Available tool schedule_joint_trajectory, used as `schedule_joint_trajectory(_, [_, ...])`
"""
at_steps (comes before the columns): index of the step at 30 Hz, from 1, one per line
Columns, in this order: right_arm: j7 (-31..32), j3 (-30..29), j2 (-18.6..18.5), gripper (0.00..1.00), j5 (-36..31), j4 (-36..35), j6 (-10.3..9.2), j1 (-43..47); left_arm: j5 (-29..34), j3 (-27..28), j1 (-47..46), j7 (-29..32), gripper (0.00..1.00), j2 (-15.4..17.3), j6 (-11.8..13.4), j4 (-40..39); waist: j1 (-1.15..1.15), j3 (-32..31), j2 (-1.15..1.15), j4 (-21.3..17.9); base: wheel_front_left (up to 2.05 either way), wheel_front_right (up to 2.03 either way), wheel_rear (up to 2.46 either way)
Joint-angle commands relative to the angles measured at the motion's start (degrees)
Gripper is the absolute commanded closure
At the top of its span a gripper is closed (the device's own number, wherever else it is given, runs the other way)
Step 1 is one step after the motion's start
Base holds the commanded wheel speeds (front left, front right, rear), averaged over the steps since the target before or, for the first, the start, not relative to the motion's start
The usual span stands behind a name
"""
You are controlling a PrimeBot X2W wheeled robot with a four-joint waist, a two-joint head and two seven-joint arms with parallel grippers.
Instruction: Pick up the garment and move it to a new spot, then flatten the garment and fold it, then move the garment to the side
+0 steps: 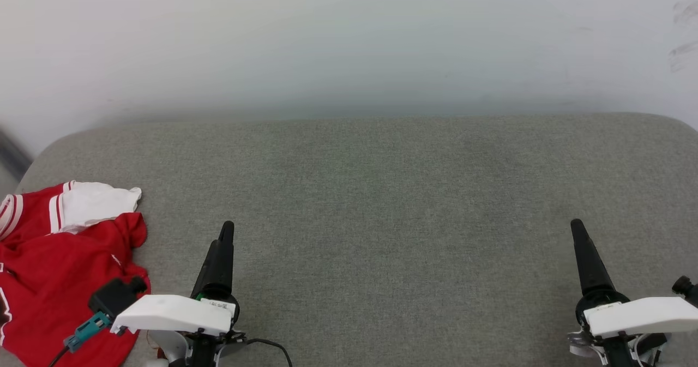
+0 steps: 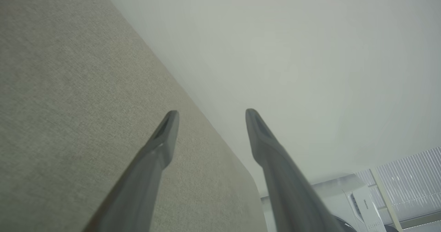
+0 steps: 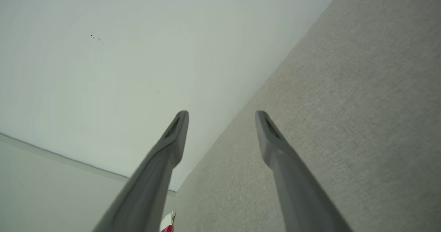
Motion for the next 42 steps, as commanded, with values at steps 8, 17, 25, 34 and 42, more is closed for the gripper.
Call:
schedule_joint_trajectory(8, [-0.8,0.8,-0.4,0.00,-13.4,-2.7,0.10,0.0,11.9,-2.4,-1.2,-2.0,0.00,0.1,1.3,-1.8,0.00,0.0,0.00,0.3,0.00,0.00,0.00])
schedule_joint_trajectory(17, [-0.2,2.2,-0.9,0.00,-23.4,-4.6,0.11,0.4,21.8,-4.3,-1.4,-3.7,0.00,0.2,2.2,-1.4,0.00,-0.1,0.00,0.5,0.00,0.00,0.00])
schedule_joint_trajectory(25, [0.6,2.8,-1.5,0.00,-30.5,-6.1,0.12,0.8,29.0,-5.8,-1.8,-5.1,0.00,0.6,2.8,-0.9,0.00,-0.2,0.00,0.7,0.00,0.00,0.00])
schedule_joint_trajectory(34, [0.5,2.1,-1.0,0.00,-38.0,-6.8,0.12,1.4,35.8,-7.6,-2.5,-6.6,0.00,1.3,3.5,-0.8,0.00,-0.2,0.00,0.9,0.00,0.00,0.00])
schedule_joint_trajectory(42, [0.2,1.9,-0.4,0.00,-43.8,-7.0,0.13,1.8,41.1,-9.2,-2.9,-7.8,0.00,1.8,4.3,-0.3,0.00,-0.3,0.00,1.1,0.00,0.00,0.00])
